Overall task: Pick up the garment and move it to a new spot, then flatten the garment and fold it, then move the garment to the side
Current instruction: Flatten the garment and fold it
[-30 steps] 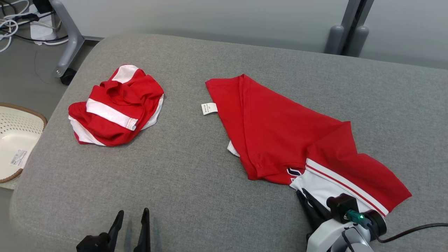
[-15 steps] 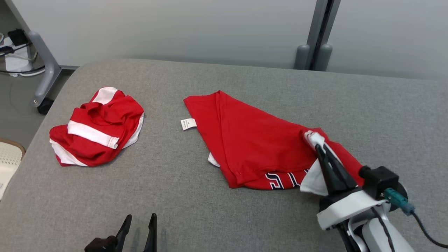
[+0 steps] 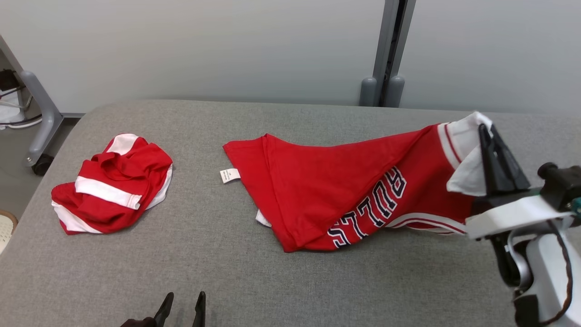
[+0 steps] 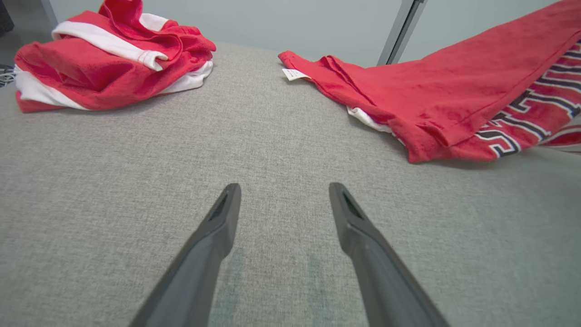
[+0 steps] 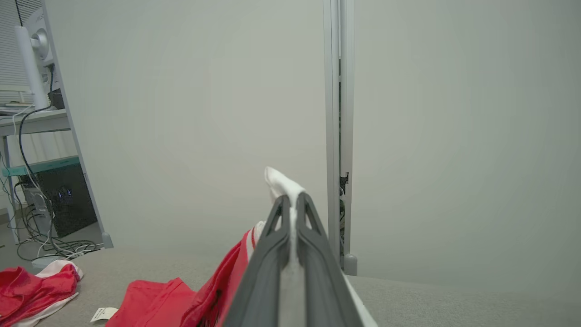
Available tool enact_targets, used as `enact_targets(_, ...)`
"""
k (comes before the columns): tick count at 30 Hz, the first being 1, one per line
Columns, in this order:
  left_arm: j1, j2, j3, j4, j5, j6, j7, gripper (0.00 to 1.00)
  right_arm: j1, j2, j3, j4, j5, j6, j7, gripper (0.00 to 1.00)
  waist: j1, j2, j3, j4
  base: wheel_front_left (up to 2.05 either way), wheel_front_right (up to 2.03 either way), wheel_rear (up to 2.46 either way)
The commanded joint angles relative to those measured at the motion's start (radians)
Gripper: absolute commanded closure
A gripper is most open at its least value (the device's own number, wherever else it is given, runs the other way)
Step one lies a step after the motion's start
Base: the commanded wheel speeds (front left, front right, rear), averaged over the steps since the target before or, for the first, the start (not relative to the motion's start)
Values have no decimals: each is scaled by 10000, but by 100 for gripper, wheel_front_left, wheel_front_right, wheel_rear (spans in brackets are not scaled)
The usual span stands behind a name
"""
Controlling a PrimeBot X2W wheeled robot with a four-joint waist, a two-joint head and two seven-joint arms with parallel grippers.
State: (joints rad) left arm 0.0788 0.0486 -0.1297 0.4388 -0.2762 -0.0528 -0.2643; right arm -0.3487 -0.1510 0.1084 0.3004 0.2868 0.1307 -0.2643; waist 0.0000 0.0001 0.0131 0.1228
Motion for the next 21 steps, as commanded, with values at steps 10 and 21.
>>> enact_targets(10,-508,34,-184,76,32,-141,-2,0,-2085,-965,-130,1516,-387,1,-2,100,0,-1,1042,545,0,0,0)
enact_targets(21,-708,37,-255,159,-6,-82,-2,0,-4059,-1044,514,948,-510,-1,-4,100,0,-1,1143,847,0,0,0)
